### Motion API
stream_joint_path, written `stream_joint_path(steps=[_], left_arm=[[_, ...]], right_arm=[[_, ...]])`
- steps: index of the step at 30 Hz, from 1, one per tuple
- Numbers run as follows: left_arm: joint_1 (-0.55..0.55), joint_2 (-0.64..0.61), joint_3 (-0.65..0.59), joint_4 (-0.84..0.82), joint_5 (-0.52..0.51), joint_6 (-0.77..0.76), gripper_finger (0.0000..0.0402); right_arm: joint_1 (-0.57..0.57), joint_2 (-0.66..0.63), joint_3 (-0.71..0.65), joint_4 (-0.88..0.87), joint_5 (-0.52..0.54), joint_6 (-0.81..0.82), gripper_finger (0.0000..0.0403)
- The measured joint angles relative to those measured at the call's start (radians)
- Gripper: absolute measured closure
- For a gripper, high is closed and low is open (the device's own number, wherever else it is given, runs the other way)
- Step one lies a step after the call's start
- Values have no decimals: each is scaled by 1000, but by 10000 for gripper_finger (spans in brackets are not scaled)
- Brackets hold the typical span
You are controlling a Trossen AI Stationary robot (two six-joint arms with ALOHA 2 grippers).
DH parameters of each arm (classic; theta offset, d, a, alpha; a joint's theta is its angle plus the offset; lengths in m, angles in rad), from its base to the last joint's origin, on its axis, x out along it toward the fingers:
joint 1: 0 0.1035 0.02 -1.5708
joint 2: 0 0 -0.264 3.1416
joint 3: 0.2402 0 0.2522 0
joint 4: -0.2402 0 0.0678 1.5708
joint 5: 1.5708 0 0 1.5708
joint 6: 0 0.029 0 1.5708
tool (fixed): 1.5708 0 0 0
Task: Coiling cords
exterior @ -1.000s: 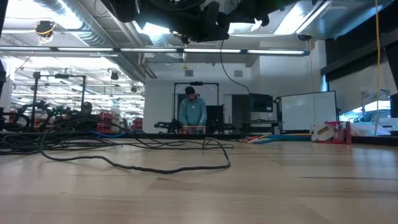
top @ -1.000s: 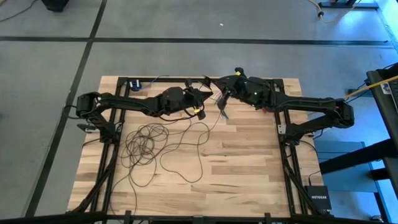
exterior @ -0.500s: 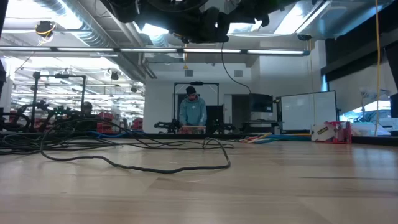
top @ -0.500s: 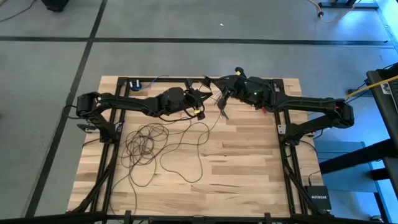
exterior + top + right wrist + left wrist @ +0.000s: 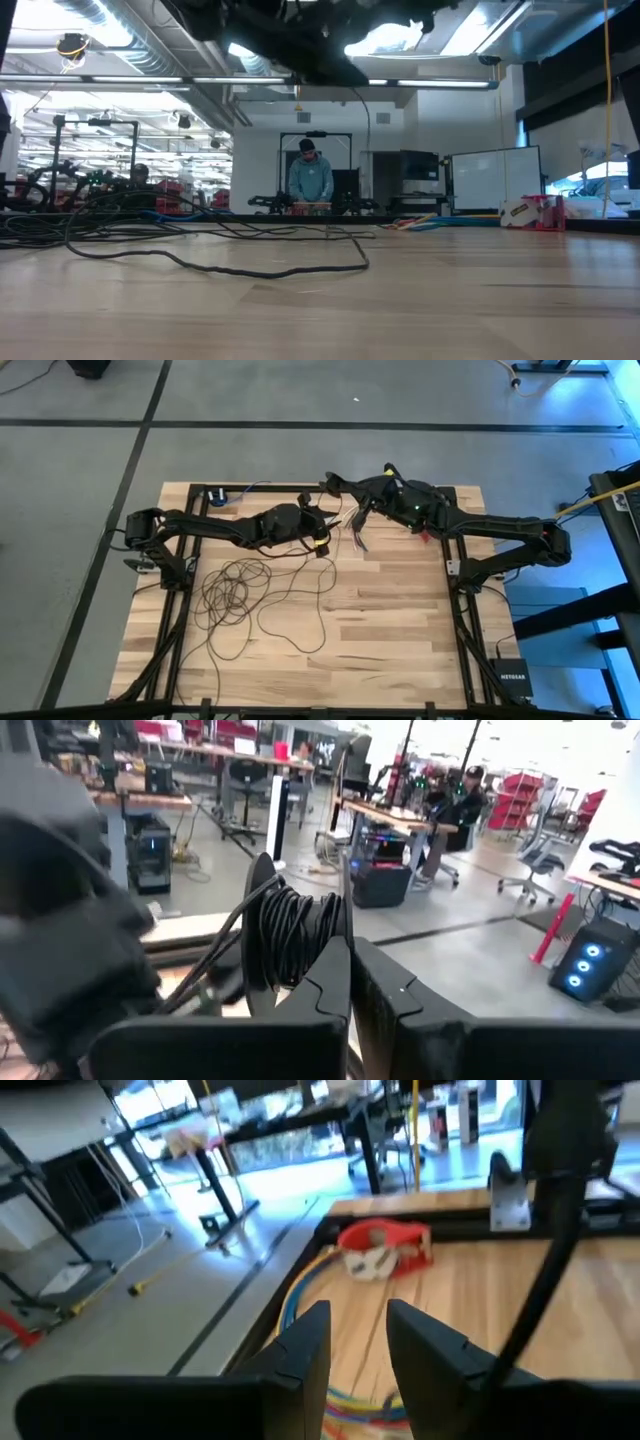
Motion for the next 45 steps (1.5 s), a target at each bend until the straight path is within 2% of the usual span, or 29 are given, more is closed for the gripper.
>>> stream_joint_path(steps=[8, 18, 40, 45], left_arm=[[-3, -2, 1, -69, -1, 18, 305], [-11, -28, 1, -105, -1, 49, 277], [-33, -52, 2, -183, -1, 65, 286], [-33, -52, 2, -178, 5, 61, 315]], right_arm=[[0, 0, -1, -5, -1, -19, 397], [0, 1, -2, -21, -2, -21, 397], [0, 2, -3, -21, -3, -22, 397], [0, 2, -3, -19, -3, -22, 397]])
